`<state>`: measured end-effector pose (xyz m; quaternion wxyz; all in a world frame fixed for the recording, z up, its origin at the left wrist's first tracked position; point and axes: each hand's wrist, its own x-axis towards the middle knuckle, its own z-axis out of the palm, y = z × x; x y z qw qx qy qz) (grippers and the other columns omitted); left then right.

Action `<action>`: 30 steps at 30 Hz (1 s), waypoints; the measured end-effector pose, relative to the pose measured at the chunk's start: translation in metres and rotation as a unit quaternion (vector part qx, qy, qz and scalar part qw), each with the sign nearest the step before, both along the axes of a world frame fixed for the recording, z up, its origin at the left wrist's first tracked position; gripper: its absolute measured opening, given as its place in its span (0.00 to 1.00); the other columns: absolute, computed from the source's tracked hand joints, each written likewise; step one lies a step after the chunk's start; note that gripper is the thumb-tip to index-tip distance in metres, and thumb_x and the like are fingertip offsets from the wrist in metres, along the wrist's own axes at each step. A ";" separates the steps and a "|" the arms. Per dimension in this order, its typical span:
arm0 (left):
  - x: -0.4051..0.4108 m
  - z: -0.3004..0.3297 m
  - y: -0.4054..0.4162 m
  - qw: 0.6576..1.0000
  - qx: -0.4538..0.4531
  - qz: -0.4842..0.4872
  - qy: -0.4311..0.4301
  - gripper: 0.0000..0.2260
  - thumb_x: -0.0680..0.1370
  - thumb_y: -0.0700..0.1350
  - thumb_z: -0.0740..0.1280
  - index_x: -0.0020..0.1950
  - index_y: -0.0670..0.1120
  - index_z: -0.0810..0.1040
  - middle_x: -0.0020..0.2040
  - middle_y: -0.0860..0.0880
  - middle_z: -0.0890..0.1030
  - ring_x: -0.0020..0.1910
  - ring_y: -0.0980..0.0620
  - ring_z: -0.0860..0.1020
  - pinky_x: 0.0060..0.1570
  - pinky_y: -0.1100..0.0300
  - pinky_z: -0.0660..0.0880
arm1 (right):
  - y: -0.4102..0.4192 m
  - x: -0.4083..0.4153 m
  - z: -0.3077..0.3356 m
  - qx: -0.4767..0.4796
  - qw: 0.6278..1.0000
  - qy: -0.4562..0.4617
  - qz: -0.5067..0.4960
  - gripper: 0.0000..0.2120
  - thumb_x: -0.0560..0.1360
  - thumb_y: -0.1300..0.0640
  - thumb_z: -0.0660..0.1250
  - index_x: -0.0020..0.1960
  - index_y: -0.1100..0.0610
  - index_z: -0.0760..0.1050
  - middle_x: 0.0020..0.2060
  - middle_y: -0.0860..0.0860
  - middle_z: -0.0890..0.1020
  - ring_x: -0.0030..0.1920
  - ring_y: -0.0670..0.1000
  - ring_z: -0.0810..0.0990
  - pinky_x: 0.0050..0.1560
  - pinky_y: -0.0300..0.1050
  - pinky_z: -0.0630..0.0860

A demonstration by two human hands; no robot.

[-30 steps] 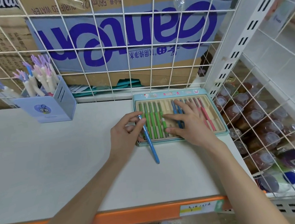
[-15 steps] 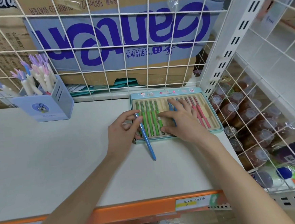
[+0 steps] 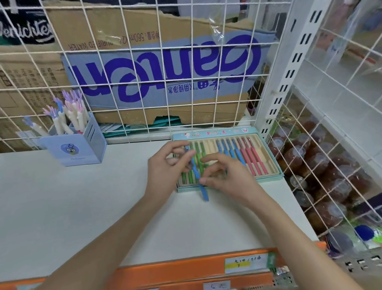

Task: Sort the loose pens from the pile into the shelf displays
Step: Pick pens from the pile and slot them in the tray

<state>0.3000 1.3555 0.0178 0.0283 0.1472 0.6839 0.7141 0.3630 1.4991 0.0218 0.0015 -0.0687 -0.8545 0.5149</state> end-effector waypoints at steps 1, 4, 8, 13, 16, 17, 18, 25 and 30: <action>0.000 0.002 0.003 1.000 0.002 0.002 0.002 0.09 0.73 0.36 0.70 0.47 0.50 0.79 0.36 0.48 0.78 0.30 0.55 0.80 0.34 0.65 0.77 | 0.000 0.000 -0.001 -0.011 1.000 0.008 -0.004 0.18 0.69 0.58 0.75 0.56 0.52 0.74 0.37 0.46 0.83 0.44 0.46 0.79 0.49 0.34 0.70; 0.000 0.005 0.011 1.000 -0.002 0.003 0.011 0.09 0.73 0.37 0.71 0.47 0.50 0.79 0.37 0.48 0.78 0.32 0.53 0.81 0.34 0.63 0.79 | 0.005 0.001 -0.001 -0.048 0.998 0.042 -0.019 0.16 0.69 0.63 0.73 0.53 0.53 0.73 0.33 0.45 0.81 0.38 0.43 0.78 0.42 0.29 0.72; 0.003 0.007 0.024 0.999 -0.015 -0.002 0.029 0.09 0.72 0.38 0.71 0.47 0.52 0.79 0.36 0.50 0.78 0.31 0.55 0.80 0.33 0.62 0.79 | 0.012 0.004 -0.001 -0.049 0.997 0.057 -0.023 0.16 0.70 0.64 0.73 0.51 0.50 0.71 0.33 0.46 0.81 0.37 0.43 0.77 0.40 0.25 0.69; 0.001 0.006 0.036 0.997 -0.050 0.006 0.065 0.10 0.73 0.41 0.71 0.52 0.52 0.78 0.39 0.53 0.78 0.36 0.58 0.80 0.42 0.61 0.78 | 0.023 -0.001 0.001 -0.035 0.997 0.064 -0.021 0.16 0.70 0.63 0.72 0.53 0.52 0.71 0.33 0.47 0.82 0.35 0.42 0.76 0.39 0.25 0.68; -0.007 0.000 0.035 0.985 -0.125 0.010 0.122 0.17 0.76 0.45 0.68 0.64 0.51 0.73 0.49 0.54 0.79 0.50 0.61 0.77 0.53 0.68 0.71 | 0.034 -0.011 0.008 -0.032 0.995 0.090 -0.034 0.17 0.71 0.62 0.72 0.57 0.52 0.72 0.34 0.47 0.82 0.33 0.37 0.76 0.40 0.26 0.70; -0.009 -0.003 0.032 0.978 -0.160 0.006 0.134 0.18 0.77 0.47 0.67 0.66 0.50 0.70 0.53 0.54 0.78 0.54 0.59 0.75 0.56 0.67 0.69 | 0.038 -0.015 0.010 -0.028 0.994 0.099 -0.041 0.19 0.71 0.62 0.72 0.59 0.52 0.72 0.35 0.48 0.82 0.34 0.37 0.76 0.42 0.26 0.70; -0.012 -0.008 0.028 0.966 -0.205 0.002 0.155 0.19 0.77 0.50 0.66 0.67 0.49 0.70 0.57 0.53 0.77 0.57 0.58 0.74 0.59 0.65 0.68 | 0.042 -0.020 0.012 -0.027 0.993 0.106 -0.047 0.22 0.71 0.62 0.72 0.62 0.52 0.71 0.35 0.49 0.83 0.35 0.36 0.76 0.45 0.25 0.70; -0.015 -0.050 0.011 0.821 -0.431 -0.083 0.365 0.30 0.74 0.65 0.59 0.68 0.46 0.70 0.65 0.47 0.73 0.66 0.47 0.68 0.68 0.48 0.63 | 0.055 -0.047 -0.003 -0.026 0.996 0.061 -0.067 0.35 0.71 0.63 0.72 0.74 0.51 0.61 0.33 0.47 0.82 0.35 0.37 0.78 0.57 0.40 0.72; -0.013 -0.057 0.012 0.790 -0.453 -0.093 0.401 0.27 0.74 0.65 0.58 0.68 0.52 0.68 0.67 0.45 0.70 0.69 0.45 0.63 0.71 0.47 0.54 | 0.055 -0.050 -0.021 0.022 0.997 0.021 -0.070 0.34 0.71 0.60 0.72 0.73 0.52 0.62 0.33 0.46 0.82 0.43 0.46 0.81 0.62 0.52 0.72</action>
